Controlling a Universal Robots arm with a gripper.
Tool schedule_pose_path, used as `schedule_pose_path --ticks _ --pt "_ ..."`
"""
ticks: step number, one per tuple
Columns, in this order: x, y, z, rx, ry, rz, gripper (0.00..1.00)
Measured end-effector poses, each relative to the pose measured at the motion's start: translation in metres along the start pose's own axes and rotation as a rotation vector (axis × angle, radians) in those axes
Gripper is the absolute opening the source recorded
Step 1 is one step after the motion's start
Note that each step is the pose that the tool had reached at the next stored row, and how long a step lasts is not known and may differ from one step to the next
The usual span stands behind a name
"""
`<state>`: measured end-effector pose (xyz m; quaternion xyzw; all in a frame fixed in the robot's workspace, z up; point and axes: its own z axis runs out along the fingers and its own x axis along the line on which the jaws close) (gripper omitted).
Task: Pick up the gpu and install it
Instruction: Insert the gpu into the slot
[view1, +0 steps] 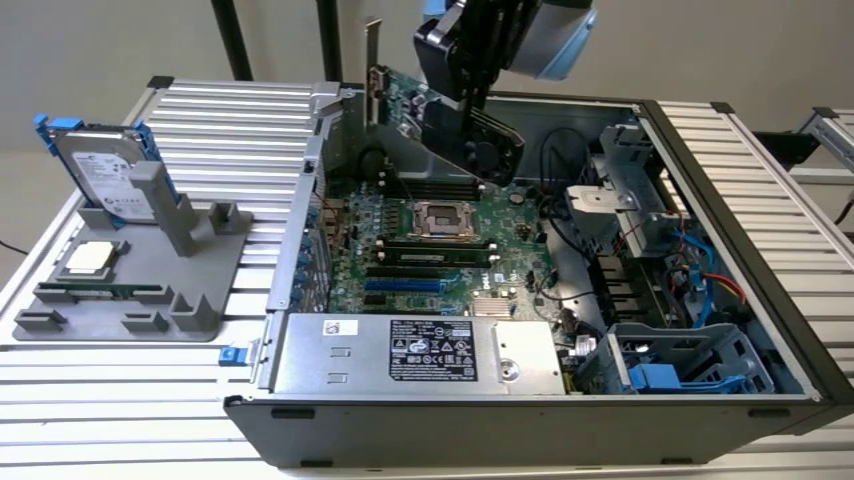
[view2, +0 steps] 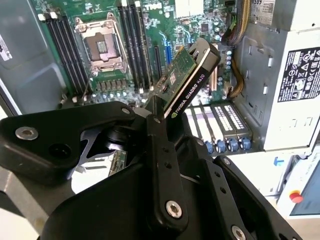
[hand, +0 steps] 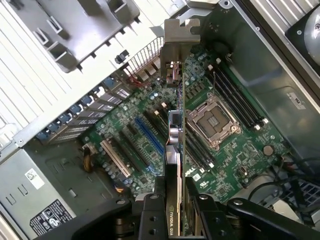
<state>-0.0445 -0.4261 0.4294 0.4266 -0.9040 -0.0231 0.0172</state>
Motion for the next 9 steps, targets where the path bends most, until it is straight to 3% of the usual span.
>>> schedule_pose_path --ticks 9 --pt "0.0000 0.0000 -0.0002 0.0006 0.0032 -0.056 0.00"
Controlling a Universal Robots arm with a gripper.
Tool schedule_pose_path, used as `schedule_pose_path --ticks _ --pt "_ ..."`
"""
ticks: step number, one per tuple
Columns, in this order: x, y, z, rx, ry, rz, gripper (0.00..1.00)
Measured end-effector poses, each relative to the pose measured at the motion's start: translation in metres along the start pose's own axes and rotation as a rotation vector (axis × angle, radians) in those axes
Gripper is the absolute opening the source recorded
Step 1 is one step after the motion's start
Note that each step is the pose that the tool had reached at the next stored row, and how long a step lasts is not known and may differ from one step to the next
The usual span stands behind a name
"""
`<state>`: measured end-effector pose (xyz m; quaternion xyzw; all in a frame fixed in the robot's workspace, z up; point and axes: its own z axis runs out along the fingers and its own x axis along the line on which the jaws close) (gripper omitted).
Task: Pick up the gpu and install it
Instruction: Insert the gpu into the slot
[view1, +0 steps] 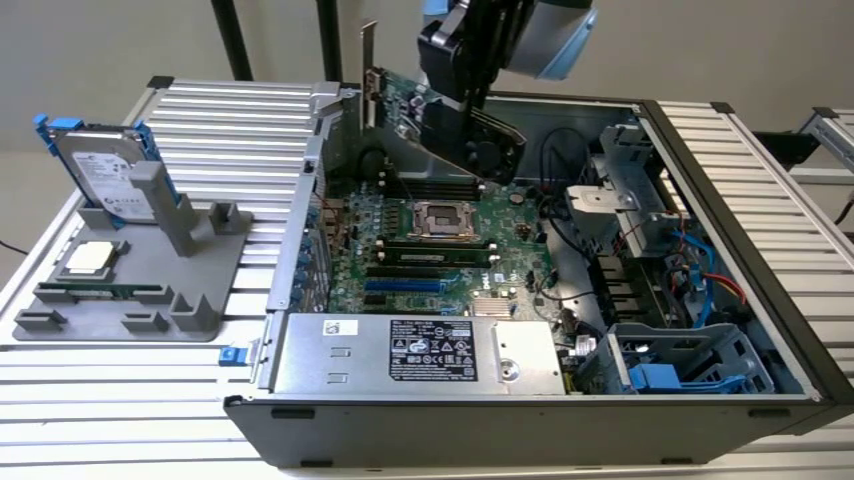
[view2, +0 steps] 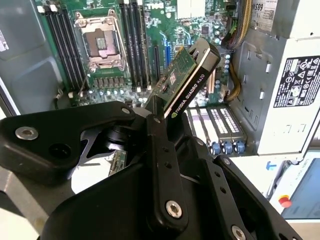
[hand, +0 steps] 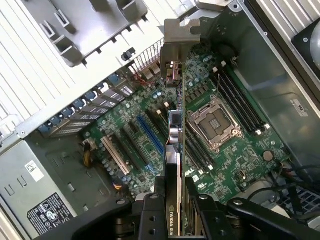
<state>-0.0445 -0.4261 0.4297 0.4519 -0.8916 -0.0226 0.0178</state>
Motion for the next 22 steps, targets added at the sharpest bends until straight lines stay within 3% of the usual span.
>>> schedule_pose_path --ticks 22 --pt "0.0000 0.0000 -0.0003 0.0016 0.0081 -0.143 0.00"
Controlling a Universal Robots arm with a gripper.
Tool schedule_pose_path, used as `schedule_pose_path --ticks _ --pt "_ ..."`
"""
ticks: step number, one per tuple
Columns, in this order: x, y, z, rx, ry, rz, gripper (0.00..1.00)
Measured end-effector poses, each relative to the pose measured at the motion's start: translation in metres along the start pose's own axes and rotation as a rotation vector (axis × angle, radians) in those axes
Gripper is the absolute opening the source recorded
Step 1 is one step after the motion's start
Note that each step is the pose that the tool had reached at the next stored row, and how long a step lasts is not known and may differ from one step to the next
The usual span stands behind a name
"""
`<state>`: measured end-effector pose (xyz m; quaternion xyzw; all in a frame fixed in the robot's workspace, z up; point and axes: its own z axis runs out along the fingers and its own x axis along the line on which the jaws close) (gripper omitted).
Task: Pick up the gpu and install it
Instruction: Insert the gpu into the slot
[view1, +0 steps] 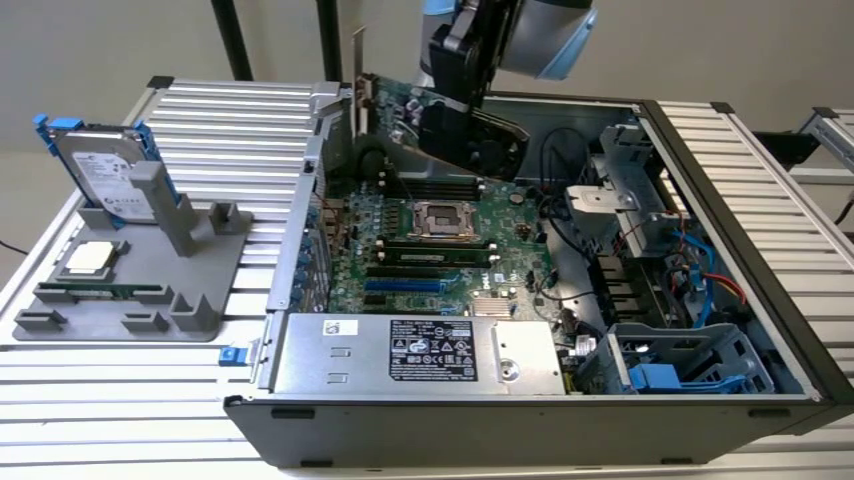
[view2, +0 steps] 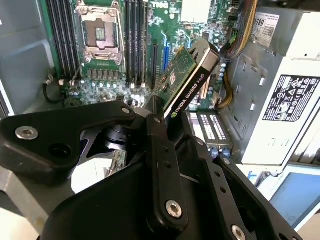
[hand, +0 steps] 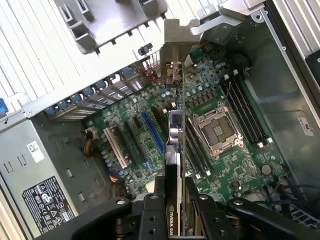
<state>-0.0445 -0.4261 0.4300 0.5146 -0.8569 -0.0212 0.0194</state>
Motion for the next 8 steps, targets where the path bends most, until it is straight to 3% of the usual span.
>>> schedule_pose_path --ticks 8 --pt "0.0000 0.0000 -0.0002 0.0007 0.0032 -0.056 0.00"
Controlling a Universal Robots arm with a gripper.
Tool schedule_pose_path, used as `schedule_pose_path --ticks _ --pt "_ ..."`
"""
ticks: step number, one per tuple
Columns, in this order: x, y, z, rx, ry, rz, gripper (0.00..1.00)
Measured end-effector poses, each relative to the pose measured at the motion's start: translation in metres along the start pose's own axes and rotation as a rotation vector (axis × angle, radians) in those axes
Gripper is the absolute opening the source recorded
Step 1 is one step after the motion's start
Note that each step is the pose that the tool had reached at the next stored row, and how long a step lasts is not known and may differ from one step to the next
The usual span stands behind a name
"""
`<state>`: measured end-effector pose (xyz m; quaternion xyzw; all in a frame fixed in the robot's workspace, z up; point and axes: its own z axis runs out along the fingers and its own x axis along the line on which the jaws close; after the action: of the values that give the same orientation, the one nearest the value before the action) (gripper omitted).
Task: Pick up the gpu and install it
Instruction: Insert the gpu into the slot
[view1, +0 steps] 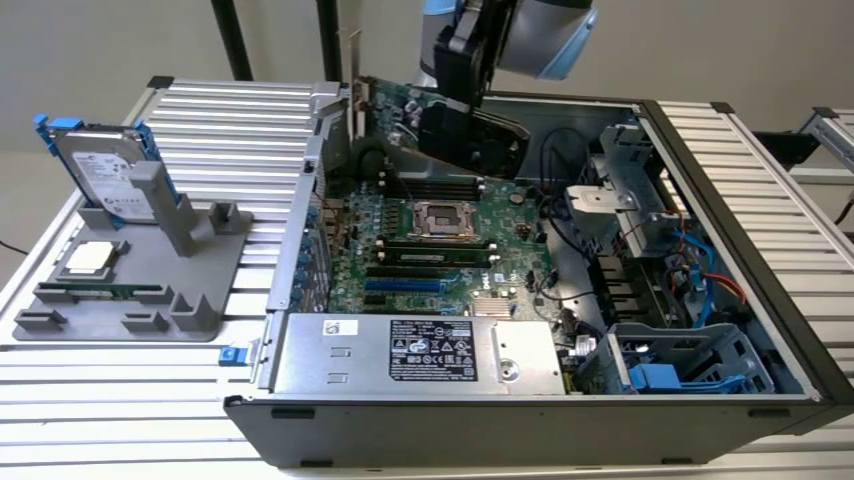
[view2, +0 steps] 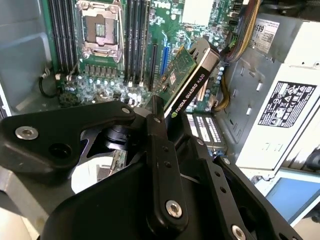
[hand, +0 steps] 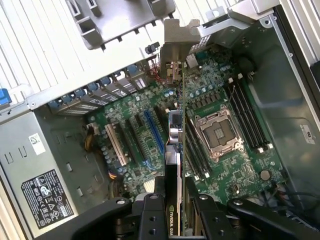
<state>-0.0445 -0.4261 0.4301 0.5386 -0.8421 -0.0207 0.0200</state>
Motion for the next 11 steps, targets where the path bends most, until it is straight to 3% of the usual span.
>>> schedule_pose_path --ticks 11 --pt "0.0000 0.0000 0.0000 0.0008 0.0039 -0.070 0.00"
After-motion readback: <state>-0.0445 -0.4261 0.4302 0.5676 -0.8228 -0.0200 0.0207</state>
